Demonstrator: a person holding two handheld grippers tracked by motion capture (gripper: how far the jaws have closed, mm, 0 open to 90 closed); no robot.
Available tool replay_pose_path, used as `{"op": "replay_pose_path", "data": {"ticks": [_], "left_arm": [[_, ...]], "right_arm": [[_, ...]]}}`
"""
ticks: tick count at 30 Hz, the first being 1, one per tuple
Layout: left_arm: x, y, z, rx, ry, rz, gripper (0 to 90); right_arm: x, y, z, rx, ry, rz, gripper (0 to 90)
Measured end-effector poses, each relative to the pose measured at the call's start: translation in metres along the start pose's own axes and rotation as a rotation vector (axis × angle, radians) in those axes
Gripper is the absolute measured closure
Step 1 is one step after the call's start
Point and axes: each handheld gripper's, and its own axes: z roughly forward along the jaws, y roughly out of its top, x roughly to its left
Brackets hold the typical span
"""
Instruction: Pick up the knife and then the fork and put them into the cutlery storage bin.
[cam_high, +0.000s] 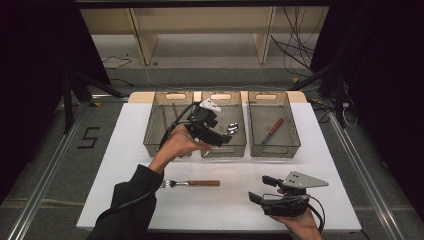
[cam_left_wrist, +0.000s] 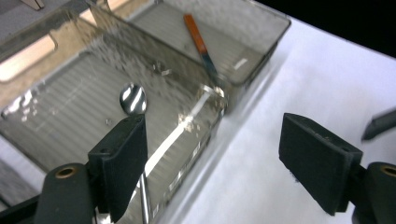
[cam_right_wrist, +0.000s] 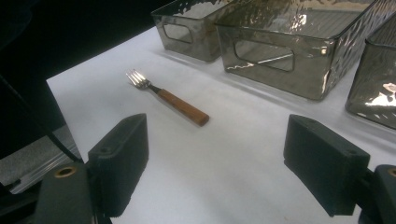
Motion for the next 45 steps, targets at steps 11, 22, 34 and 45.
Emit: {"op": "replay_pose_path", "data": {"ticks": [11, 22, 34, 45], "left_arm": [[0.002, -0.049, -0.007, 0.064, 0.012, 0.031, 21.7], [0.001, -0.075, -0.006, 0.152, 0.034, 0.079, 21.8], [-0.002, -0.089, -0.001, 0.261, 0.023, 0.119, 23.2], [-0.005, -0.099, 0.005, 0.329, 0.029, 0.160, 24.0]], "right_arm": [[0.000, 0.000, 0.000, 0.005, -0.002, -0.002, 23.0], [0.001, 0.000, 0.001, 0.005, -0.002, -0.003, 22.9], [0.002, 0.000, 0.001, 0.007, -0.002, -0.008, 23.0], [0.002, 0.000, 0.002, 0.008, -0.002, -0.012, 22.9]]}}
